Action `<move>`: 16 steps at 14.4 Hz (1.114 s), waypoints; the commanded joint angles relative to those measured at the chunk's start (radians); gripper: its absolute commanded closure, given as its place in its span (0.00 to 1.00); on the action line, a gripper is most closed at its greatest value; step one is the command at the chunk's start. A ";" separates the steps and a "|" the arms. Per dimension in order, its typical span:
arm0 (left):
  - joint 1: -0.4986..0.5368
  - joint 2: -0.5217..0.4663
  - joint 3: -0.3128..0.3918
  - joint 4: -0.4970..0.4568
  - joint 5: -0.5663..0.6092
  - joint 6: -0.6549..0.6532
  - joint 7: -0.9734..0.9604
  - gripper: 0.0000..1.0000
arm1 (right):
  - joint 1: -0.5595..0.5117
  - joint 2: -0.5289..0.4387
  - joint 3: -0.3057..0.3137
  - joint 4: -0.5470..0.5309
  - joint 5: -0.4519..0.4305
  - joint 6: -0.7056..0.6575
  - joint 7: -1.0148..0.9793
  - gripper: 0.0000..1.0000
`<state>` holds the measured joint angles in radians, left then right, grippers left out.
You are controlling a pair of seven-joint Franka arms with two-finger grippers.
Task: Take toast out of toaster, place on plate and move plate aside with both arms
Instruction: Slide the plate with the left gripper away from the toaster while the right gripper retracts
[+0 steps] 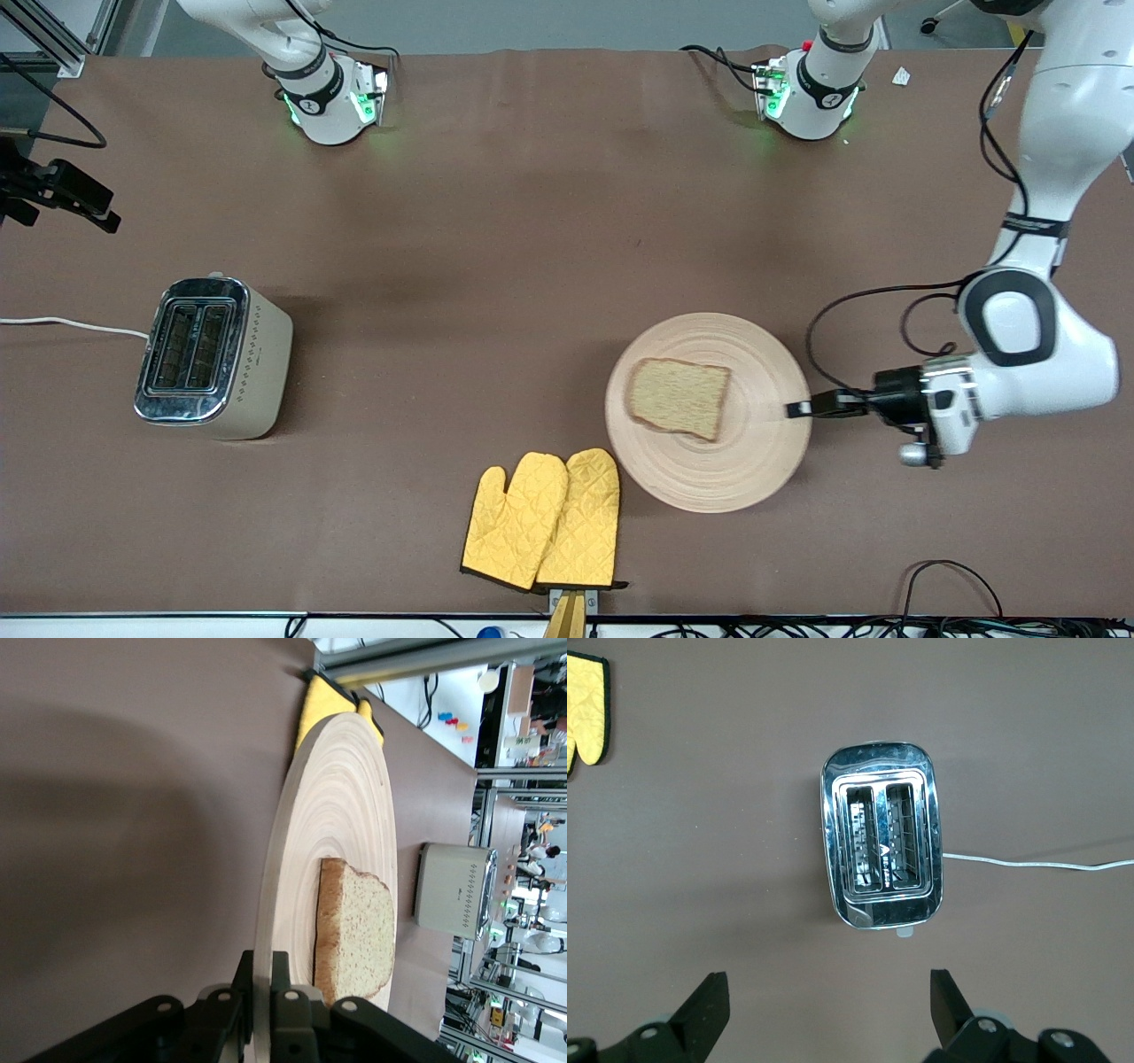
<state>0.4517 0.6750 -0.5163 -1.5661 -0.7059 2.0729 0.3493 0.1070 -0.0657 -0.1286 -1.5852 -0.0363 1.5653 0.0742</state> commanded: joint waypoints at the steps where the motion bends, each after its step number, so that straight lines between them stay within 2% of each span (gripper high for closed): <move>1: 0.143 -0.006 -0.016 -0.060 -0.004 -0.019 0.106 0.98 | -0.021 -0.048 0.006 -0.074 0.012 0.048 -0.011 0.00; 5: 0.315 0.017 -0.014 -0.113 -0.018 0.002 0.164 0.98 | -0.024 -0.046 0.009 -0.067 0.004 0.036 -0.014 0.00; 8: 0.396 0.029 -0.016 -0.173 -0.027 0.088 0.252 0.98 | -0.026 -0.043 0.007 -0.044 0.004 0.036 -0.011 0.00; 12: 0.416 0.029 -0.013 -0.281 -0.197 0.150 0.423 0.98 | -0.023 -0.042 0.009 -0.027 0.003 0.036 -0.011 0.00; 14: 0.420 0.044 -0.013 -0.295 -0.222 0.154 0.454 0.98 | -0.023 -0.042 0.009 -0.027 0.003 0.036 -0.011 0.00; 16: 0.415 0.061 -0.013 -0.293 -0.219 0.151 0.458 0.87 | -0.024 -0.042 0.009 -0.021 0.003 0.027 -0.011 0.00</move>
<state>0.8543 0.7381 -0.5127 -1.8529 -0.8912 2.2332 0.7877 0.0975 -0.0941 -0.1294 -1.6058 -0.0364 1.5979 0.0730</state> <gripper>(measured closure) 0.907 0.000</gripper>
